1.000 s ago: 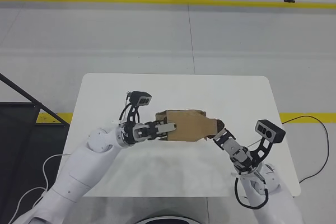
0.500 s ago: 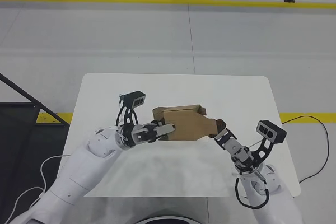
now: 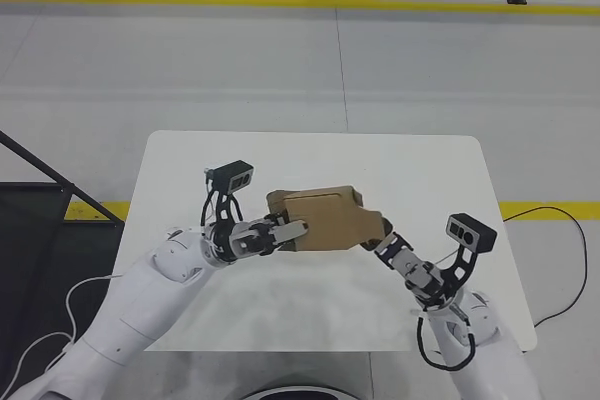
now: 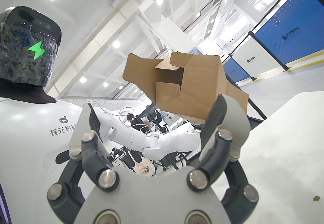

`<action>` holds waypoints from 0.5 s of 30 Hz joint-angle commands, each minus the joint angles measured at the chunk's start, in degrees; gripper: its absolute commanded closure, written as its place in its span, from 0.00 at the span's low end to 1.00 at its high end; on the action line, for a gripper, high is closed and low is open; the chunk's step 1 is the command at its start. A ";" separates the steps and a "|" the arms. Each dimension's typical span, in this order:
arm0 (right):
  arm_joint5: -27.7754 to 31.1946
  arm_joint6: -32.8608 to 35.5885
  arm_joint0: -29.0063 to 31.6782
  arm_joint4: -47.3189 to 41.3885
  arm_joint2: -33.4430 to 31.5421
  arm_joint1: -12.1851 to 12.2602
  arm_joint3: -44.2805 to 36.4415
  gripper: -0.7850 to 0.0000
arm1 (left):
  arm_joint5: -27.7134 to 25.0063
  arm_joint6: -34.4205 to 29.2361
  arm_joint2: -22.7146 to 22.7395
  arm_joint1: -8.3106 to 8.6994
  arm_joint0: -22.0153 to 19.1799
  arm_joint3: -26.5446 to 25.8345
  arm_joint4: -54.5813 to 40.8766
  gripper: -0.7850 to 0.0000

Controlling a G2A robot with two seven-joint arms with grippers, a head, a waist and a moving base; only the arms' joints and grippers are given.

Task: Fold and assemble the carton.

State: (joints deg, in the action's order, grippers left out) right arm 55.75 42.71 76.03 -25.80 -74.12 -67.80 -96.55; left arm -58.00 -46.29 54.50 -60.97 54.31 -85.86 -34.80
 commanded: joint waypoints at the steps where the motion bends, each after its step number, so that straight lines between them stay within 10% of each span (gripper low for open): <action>1: -0.80 0.38 -0.22 0.18 0.08 0.10 0.11 0.00 | 0.00 0.00 0.11 0.05 0.07 -0.20 0.17 1.00; 15: -1.46 0.69 -0.21 0.12 -0.04 0.59 0.24 0.00 | 0.00 0.00 1.46 0.04 0.77 -0.97 0.23 1.00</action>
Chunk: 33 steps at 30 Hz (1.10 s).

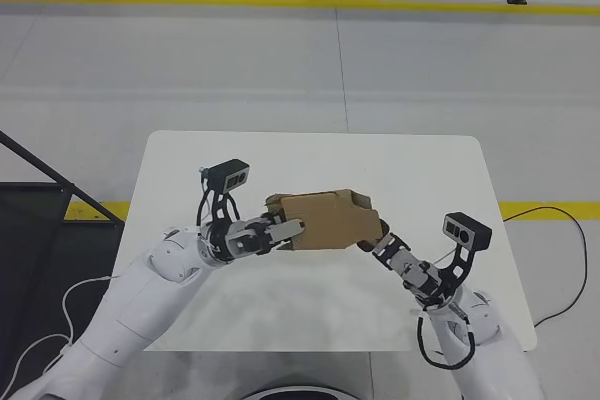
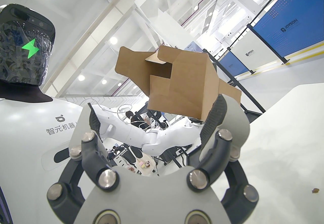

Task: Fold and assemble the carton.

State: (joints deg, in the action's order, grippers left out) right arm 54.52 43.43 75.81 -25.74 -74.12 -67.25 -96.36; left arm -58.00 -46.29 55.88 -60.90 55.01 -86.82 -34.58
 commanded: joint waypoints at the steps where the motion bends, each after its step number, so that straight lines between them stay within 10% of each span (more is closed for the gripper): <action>1: -0.38 -0.07 0.00 0.13 -0.08 0.07 0.06 0.00 | 0.00 0.00 0.16 -0.05 0.07 -0.08 0.11 1.00; 19: -2.95 8.02 -0.50 -2.62 2.36 1.00 -1.62 0.00 | 0.00 0.00 0.51 -0.37 0.52 -0.49 0.68 1.00; 33: 1.12 1.12 -0.50 -2.15 1.94 0.72 -0.45 0.00 | 0.00 0.00 -2.74 -0.16 -0.81 0.27 0.37 1.00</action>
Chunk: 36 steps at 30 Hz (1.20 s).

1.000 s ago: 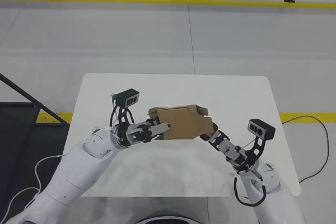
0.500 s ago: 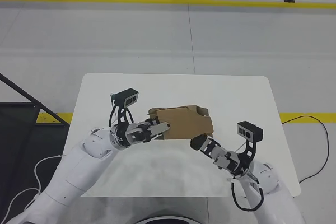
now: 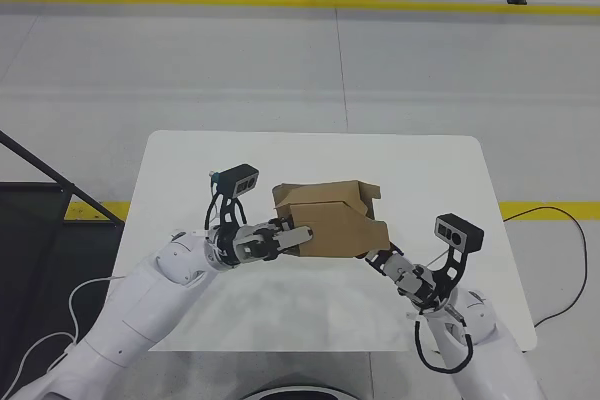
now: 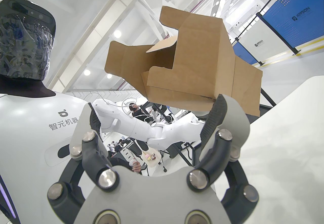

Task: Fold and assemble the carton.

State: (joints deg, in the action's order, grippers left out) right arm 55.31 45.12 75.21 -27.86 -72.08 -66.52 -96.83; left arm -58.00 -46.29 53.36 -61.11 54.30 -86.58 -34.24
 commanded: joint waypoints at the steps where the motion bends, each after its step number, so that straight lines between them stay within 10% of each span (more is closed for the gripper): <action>1: 0.62 -1.00 0.16 -0.01 -0.17 -0.03 0.01 0.00 | 0.00 0.00 -0.43 0.08 -0.16 0.09 0.01 1.00; 36: 2.69 -4.87 2.11 -0.82 -1.64 0.37 -2.79 0.00 | 0.00 0.00 2.34 -0.13 1.21 -0.48 0.72 1.00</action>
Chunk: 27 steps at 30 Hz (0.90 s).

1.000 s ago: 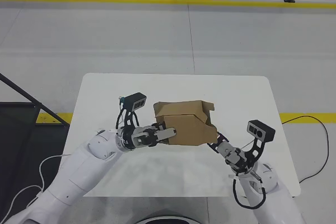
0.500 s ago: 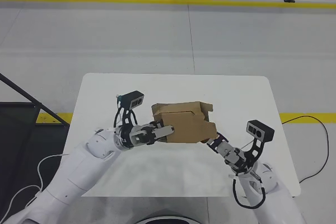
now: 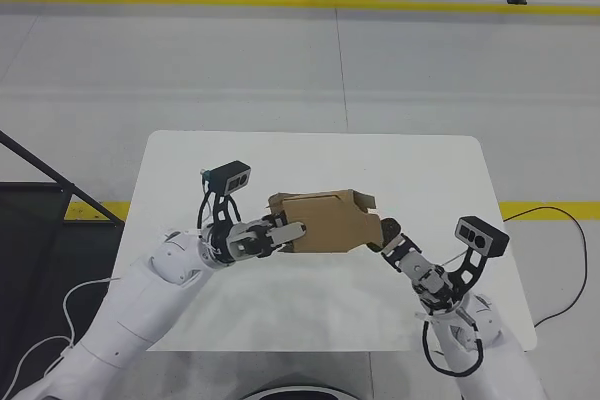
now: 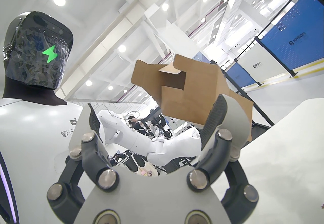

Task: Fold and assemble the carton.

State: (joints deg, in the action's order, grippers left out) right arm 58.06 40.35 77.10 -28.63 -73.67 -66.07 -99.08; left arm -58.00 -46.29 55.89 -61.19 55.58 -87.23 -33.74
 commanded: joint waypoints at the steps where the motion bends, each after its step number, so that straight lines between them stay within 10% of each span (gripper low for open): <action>1: -0.06 0.01 0.41 0.06 -0.10 -0.13 -0.85 0.00 | 0.00 0.00 -0.30 -0.10 -0.12 0.32 0.22 1.00; 27: -0.06 1.41 0.11 1.87 1.09 -1.05 -0.67 0.00 | 0.00 0.00 -4.56 0.17 -2.13 1.29 0.18 1.00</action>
State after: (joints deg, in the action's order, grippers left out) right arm 58.00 41.67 77.20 -26.79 -72.57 -67.11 -99.73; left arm -58.00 -46.29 51.47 -61.08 53.55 -85.95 -33.51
